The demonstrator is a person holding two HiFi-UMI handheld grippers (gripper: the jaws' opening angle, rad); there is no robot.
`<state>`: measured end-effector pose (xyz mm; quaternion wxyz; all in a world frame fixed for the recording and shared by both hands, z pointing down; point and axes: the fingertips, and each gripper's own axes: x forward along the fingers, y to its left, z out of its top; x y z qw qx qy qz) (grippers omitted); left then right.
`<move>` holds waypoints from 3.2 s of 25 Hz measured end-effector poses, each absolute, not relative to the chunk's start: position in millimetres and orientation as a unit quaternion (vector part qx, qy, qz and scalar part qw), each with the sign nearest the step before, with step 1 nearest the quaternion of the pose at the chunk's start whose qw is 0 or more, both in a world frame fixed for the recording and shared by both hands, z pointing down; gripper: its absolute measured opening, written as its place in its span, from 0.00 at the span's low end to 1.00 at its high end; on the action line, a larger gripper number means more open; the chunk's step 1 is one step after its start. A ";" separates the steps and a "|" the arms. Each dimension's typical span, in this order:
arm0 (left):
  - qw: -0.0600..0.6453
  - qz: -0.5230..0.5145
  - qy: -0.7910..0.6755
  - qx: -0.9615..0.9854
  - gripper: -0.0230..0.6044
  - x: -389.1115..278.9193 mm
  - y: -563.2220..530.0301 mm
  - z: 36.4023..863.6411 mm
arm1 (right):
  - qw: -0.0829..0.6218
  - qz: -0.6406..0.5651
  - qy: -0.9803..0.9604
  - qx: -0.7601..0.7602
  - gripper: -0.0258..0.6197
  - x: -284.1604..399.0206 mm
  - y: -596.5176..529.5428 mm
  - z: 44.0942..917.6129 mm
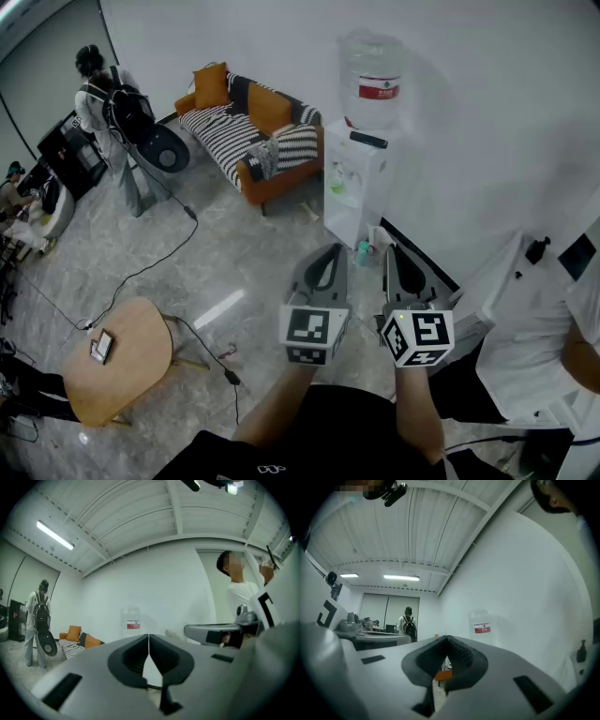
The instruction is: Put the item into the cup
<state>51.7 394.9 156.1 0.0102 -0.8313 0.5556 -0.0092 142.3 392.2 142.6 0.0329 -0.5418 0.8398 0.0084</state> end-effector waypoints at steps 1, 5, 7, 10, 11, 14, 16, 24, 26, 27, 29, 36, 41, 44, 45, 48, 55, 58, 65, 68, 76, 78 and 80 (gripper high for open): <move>0.010 -0.010 0.557 -0.830 0.06 51.1 394.6 157.1 | 0.033 0.009 0.840 -0.541 0.06 142.8 392.3 143.2; 0.008 -0.006 0.561 -0.828 0.06 51.0 392.6 161.1 | 0.037 0.012 0.840 -0.541 0.06 144.3 391.0 144.2; 0.007 -0.008 0.561 -0.828 0.06 51.6 391.8 162.7 | 0.040 0.012 0.840 -0.541 0.06 144.9 389.7 144.9; 0.006 -0.011 0.565 -0.825 0.06 50.4 391.5 166.7 | 0.043 0.011 0.840 -0.540 0.06 146.6 389.3 146.7; 0.007 -0.011 0.566 -0.824 0.06 50.5 391.5 167.3 | 0.045 0.010 0.840 -0.540 0.06 147.5 388.7 147.1; 0.007 -0.014 0.566 -0.824 0.06 51.4 391.2 169.6 | 0.049 0.006 0.838 -0.543 0.06 151.7 385.9 149.5; 0.006 -0.020 0.568 -0.823 0.06 50.3 390.3 172.7 | 0.050 0.003 0.837 -0.545 0.06 153.9 383.5 151.3; 0.014 -0.015 0.577 -0.816 0.06 49.9 386.7 167.3 | 0.048 0.005 0.842 -0.537 0.06 154.5 379.1 153.7; 0.013 -0.017 0.576 -0.817 0.06 51.1 384.9 164.8 | 0.049 0.007 0.840 -0.540 0.06 157.0 376.4 151.8; 0.011 -0.017 0.576 -0.817 0.06 51.3 384.3 164.2 | 0.049 0.009 0.839 -0.542 0.06 159.0 375.0 150.7; 0.013 -0.017 0.576 -0.817 0.06 50.5 383.6 162.7 | 0.053 0.010 0.836 -0.546 0.06 161.7 373.7 148.5; 0.028 -0.014 0.561 -0.827 0.06 59.5 363.1 155.4 | 0.057 0.024 0.826 -0.560 0.06 170.3 357.8 146.3; 0.048 -0.011 0.542 -0.839 0.06 66.5 348.0 147.5 | 0.065 0.036 0.817 -0.571 0.06 173.3 344.7 143.3; 0.050 -0.005 0.536 -0.843 0.06 64.0 329.2 147.7 | 0.066 0.039 0.813 -0.577 0.06 173.1 326.5 146.4; 0.048 -0.003 0.535 -0.843 0.06 61.6 321.4 148.6 | 0.066 0.038 0.812 -0.578 0.06 172.3 319.0 147.6; 0.044 -0.006 0.541 -0.840 0.06 49.1 297.4 155.8 | 0.069 0.034 0.810 -0.582 0.06 167.6 297.8 152.6; 0.015 -0.014 0.544 -0.839 0.06 25.1 230.5 177.4 | 0.059 0.025 0.813 -0.578 0.06 143.2 237.1 171.0; 0.003 -0.018 0.541 -0.841 0.06 17.1 197.8 183.1 | 0.054 0.012 0.815 -0.577 0.06 133.2 205.4 174.9; -0.006 -0.032 0.535 -0.844 0.06 -7.4 111.8 171.0 | 0.051 -0.004 0.813 -0.580 0.06 107.5 121.4 164.8; 0.002 -0.043 0.534 -0.844 0.06 -25.3 70.2 169.4 | 0.053 -0.013 0.811 -0.583 0.06 93.8 77.9 165.1; -0.026 -0.039 0.540 -0.840 0.06 -68.0 -30.7 178.2 | 0.047 -0.021 0.812 -0.581 0.06 51.7 -21.4 174.7; -0.023 -0.046 0.534 -0.844 0.06 -72.1 -49.6 183.5 | 0.042 -0.024 0.811 -0.582 0.06 44.7 -39.0 178.2; -0.019 -0.051 0.531 -0.846 0.06 -75.2 -66.1 187.8 | 0.039 -0.026 0.810 -0.585 0.06 40.6 -55.5 181.2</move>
